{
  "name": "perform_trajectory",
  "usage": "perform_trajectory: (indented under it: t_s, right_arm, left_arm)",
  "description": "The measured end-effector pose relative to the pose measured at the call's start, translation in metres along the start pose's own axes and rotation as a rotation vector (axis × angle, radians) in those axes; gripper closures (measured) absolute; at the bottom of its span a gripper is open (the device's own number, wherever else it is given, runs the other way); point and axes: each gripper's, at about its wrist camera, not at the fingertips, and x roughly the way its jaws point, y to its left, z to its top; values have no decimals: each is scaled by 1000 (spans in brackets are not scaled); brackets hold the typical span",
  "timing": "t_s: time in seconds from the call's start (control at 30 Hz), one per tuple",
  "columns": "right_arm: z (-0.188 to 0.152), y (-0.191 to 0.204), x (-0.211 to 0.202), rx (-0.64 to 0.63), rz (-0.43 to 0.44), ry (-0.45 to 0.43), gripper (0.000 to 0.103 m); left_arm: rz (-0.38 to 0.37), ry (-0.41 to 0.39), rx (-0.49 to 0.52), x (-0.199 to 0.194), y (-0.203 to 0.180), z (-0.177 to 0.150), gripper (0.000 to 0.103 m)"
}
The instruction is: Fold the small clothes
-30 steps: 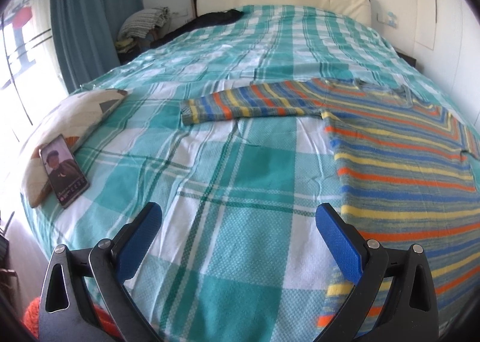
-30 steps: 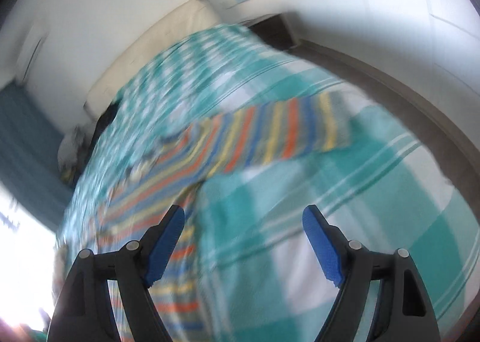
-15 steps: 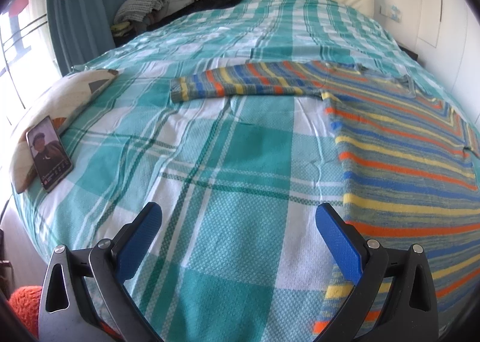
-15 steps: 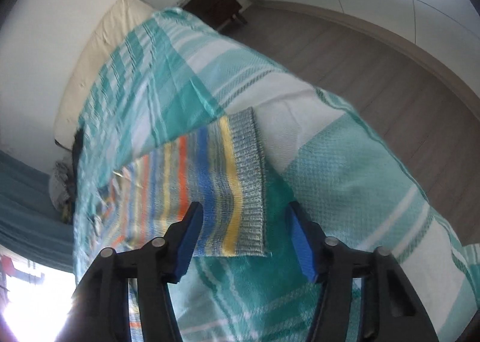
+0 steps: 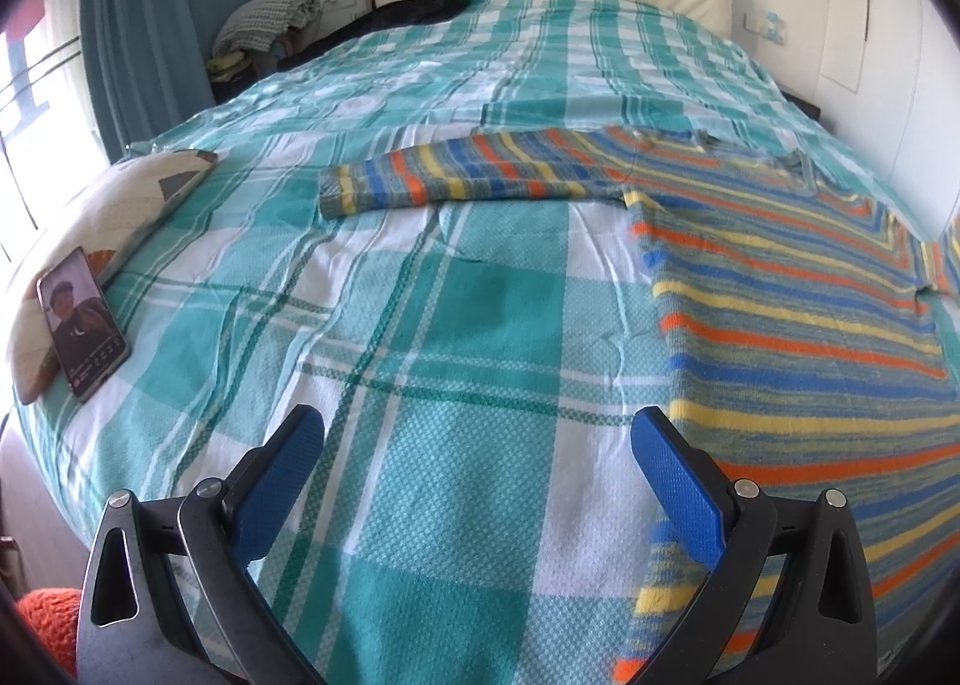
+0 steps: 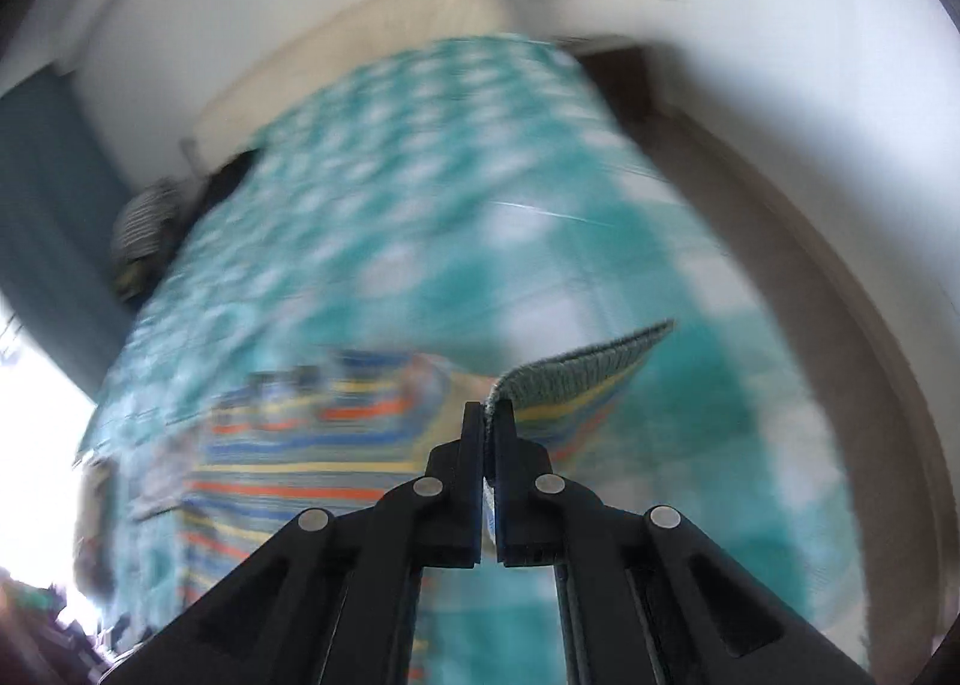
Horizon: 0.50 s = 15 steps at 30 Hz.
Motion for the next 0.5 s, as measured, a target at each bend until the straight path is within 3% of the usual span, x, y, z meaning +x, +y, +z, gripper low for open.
perform_trajectory:
  t_s: [0.13,0.17,0.2,0.23,0.27,0.4,0.5]
  right_arm:
    - [-1,96,33,-102,196,33,100]
    - [-4,112,44,-112,243,46,94]
    - [-9,126,56,-118,280,74,85]
    - [-16,134,67,-116,299,106,57]
    - [-22,138,73,-108,311,114,40]
    - [-35,120,70,-84,298,106,41]
    - [-43,91,60,-54,238,103,41]
  left_arm:
    - [8,-7,-15,-3,6,-1,1]
    - [14,-5,-14,-3,7,-2,1]
    - [19,-3,-12,-3,8,-2,1]
    - [25,0,-11,-2,9,-3,1]
    - [29,2,-13,-2,10,-3,1]
    - [14,-6,-33,-3,14,0,1]
    - [6,-4,-41,-1,13,1,1]
